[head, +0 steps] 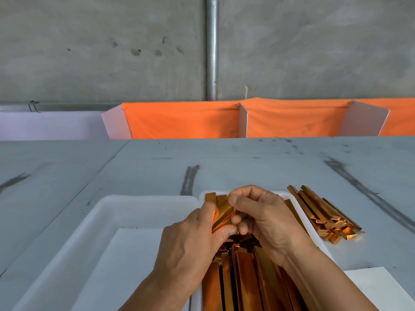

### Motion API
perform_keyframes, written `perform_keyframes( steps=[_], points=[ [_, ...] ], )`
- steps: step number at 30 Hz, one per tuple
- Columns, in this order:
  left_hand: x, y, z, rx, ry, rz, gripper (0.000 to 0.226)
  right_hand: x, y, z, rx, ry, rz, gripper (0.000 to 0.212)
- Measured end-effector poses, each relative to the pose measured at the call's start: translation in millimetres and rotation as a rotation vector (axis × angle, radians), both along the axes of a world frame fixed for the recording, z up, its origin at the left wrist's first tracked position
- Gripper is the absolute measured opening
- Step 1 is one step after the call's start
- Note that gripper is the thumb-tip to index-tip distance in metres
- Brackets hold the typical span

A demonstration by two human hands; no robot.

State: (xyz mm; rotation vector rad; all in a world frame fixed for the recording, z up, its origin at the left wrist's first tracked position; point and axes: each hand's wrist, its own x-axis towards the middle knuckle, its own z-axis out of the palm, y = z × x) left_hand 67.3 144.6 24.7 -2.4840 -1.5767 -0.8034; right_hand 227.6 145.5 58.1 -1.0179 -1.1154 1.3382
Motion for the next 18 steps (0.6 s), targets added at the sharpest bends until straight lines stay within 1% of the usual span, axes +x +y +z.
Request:
perform_keyframes(
  steps=[4, 8, 14, 16, 18],
  points=[
    [0.3, 0.2, -0.6, -0.006, -0.010, -0.019, 0.051, 1.5, -0.1, 2.2, -0.002, -0.003, -0.022, 0.004],
    [0.2, -0.4, -1.1, 0.010, -0.006, -0.023, 0.054, 1.9, -0.9, 3.3, 0.003, 0.004, -0.031, 0.005],
    [-0.1, -0.9, 0.0, -0.001, 0.018, -0.025, 0.055, 1.6, -2.6, 3.8, 0.062, -0.098, -0.043, 0.020],
    [0.1, -0.5, 0.0, -0.017, 0.020, -0.023, 0.051, 1.8, -3.2, 4.3, 0.082, -0.122, -0.044, 0.020],
    [0.2, -0.1, -0.3, -0.022, 0.021, -0.021, 0.051, 2.1, -3.5, 4.5, 0.098, -0.150, -0.049, 0.019]
  ],
)
